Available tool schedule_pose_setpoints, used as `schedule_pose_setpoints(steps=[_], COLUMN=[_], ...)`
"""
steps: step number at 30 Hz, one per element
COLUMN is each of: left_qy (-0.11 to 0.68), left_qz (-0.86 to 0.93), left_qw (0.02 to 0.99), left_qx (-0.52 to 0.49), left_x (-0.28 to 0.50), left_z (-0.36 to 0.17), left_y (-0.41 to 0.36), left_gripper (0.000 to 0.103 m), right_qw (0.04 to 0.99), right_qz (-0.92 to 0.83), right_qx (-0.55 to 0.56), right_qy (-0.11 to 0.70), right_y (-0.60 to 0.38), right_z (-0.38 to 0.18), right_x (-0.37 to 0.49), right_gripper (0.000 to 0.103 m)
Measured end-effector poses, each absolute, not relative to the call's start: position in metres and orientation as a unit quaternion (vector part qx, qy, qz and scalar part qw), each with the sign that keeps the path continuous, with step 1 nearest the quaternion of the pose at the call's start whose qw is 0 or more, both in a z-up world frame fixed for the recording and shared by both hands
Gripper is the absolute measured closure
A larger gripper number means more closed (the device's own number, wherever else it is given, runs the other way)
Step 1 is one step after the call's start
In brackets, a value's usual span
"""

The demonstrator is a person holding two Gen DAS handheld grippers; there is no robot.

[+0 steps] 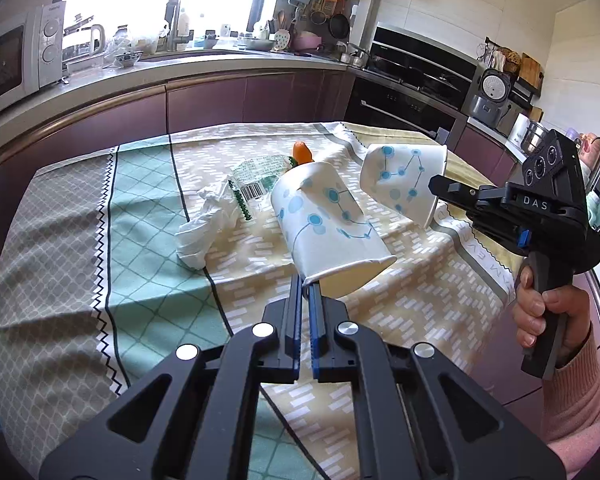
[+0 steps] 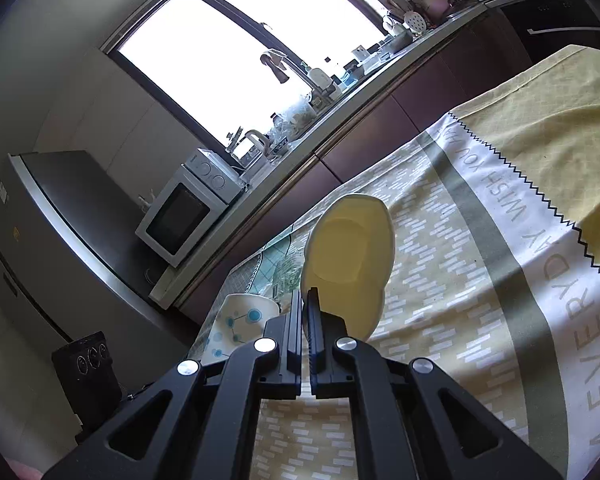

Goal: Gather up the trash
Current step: 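Grasp a blue-dotted paper cup with the left tool while the right tool grasps another cup, then carry both paper cups over the teal bin with both tools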

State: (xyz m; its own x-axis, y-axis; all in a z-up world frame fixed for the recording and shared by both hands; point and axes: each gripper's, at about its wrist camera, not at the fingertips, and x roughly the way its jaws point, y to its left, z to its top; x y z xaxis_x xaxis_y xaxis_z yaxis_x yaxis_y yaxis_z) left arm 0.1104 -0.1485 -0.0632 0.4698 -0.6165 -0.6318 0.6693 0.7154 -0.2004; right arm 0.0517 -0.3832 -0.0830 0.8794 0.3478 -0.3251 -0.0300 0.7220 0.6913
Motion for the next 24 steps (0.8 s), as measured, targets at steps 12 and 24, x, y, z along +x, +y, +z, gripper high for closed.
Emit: schedule_pose_setpoints(steps=[12,24], left_qy=[0.331,0.324], left_qz=[-0.351,-0.277], left_qw=[0.876,0.904], left_qx=[0.007,-0.036], left_x=[0.096,0.094], left_z=[-0.045,-0.040], left_y=[-0.078,0.021], left_gripper=[0.099,0.099], right_qw=[0.902,0.884], right_qz=[0.171,0.265], right_qx=[0.322,0.281], right_qy=[0.233,0.263], right_y=[-0.329,-0.247], right_z=[-0.061,-0.048], right_x=[0.070,0.106], right_gripper=[0.101,0.101])
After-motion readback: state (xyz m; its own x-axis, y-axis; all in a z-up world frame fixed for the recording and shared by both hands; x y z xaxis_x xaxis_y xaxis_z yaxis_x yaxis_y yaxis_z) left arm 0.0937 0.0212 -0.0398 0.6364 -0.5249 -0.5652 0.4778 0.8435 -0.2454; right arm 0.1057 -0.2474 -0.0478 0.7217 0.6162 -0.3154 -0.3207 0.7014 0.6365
